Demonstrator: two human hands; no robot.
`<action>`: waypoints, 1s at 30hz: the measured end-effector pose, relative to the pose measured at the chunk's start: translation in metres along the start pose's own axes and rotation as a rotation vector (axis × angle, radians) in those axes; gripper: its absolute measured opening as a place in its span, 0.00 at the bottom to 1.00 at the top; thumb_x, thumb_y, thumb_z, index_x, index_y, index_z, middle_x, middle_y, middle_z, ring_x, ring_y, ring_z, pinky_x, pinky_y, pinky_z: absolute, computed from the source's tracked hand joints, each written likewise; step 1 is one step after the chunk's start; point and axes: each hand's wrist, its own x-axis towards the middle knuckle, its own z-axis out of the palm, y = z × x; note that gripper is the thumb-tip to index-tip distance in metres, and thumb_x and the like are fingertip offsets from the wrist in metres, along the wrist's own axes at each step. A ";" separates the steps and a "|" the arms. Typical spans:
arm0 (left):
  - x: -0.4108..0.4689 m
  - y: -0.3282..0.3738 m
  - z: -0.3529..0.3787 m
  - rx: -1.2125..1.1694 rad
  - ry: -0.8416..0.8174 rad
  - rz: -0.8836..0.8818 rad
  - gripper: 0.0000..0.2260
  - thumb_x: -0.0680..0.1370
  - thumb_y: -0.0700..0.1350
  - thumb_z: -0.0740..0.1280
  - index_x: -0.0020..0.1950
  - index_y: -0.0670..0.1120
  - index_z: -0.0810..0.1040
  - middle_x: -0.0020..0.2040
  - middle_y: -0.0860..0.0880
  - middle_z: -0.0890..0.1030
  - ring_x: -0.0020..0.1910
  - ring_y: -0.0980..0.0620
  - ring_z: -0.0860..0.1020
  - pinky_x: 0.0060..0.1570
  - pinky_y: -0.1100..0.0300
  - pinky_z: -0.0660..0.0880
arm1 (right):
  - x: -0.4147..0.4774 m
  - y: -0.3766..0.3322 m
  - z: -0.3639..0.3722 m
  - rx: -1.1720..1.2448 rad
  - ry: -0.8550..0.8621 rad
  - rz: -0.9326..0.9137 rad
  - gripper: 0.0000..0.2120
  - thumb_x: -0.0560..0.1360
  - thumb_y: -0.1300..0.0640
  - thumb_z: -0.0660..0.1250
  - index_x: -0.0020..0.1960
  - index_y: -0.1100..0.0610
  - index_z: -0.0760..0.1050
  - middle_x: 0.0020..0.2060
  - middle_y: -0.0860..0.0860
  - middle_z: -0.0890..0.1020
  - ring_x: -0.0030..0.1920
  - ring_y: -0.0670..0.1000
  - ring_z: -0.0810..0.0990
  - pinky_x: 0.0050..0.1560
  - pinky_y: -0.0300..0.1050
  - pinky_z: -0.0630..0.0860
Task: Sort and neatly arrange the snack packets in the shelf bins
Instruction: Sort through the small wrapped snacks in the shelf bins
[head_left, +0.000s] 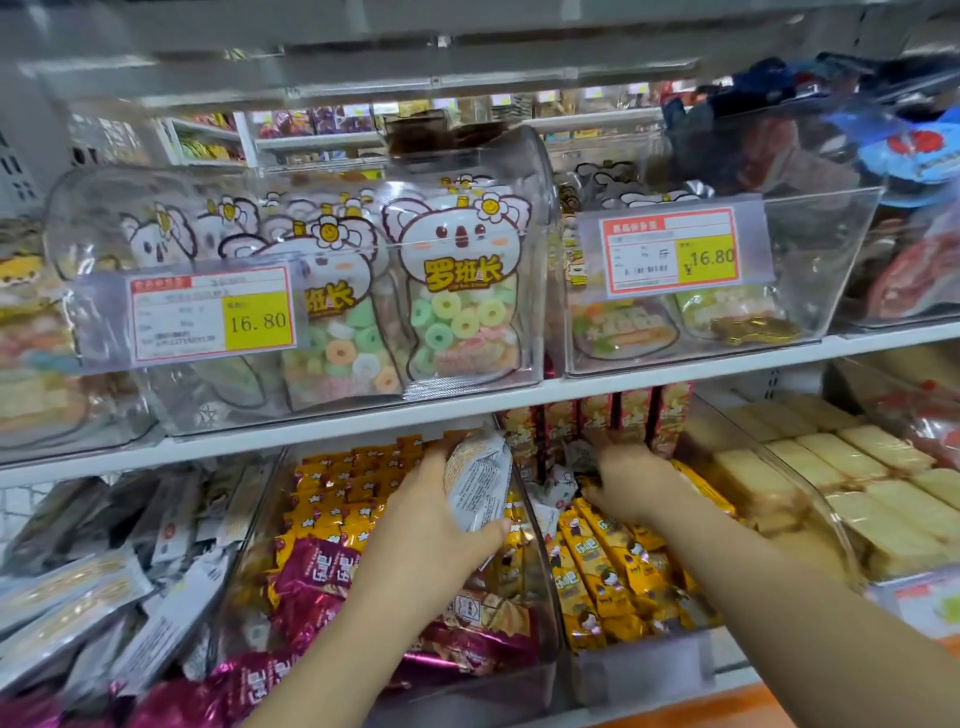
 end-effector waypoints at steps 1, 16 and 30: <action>0.002 -0.002 -0.001 -0.004 0.003 -0.006 0.22 0.68 0.52 0.75 0.53 0.61 0.65 0.51 0.59 0.75 0.50 0.58 0.75 0.45 0.63 0.71 | 0.002 -0.003 0.000 -0.060 0.036 -0.001 0.31 0.74 0.50 0.66 0.73 0.54 0.58 0.68 0.55 0.68 0.66 0.58 0.69 0.58 0.50 0.73; -0.010 -0.008 -0.014 -0.061 0.023 -0.016 0.29 0.66 0.55 0.75 0.60 0.57 0.62 0.55 0.57 0.74 0.49 0.57 0.76 0.45 0.58 0.76 | -0.061 -0.020 -0.043 -0.164 0.443 -0.277 0.20 0.57 0.51 0.81 0.46 0.53 0.80 0.38 0.49 0.81 0.38 0.54 0.81 0.28 0.43 0.75; -0.106 -0.027 -0.100 -0.099 0.196 0.098 0.28 0.69 0.58 0.72 0.61 0.66 0.58 0.60 0.61 0.70 0.55 0.55 0.74 0.52 0.55 0.73 | -0.160 -0.133 -0.084 0.394 0.439 -0.552 0.25 0.69 0.45 0.72 0.64 0.43 0.69 0.49 0.44 0.81 0.33 0.31 0.67 0.39 0.30 0.66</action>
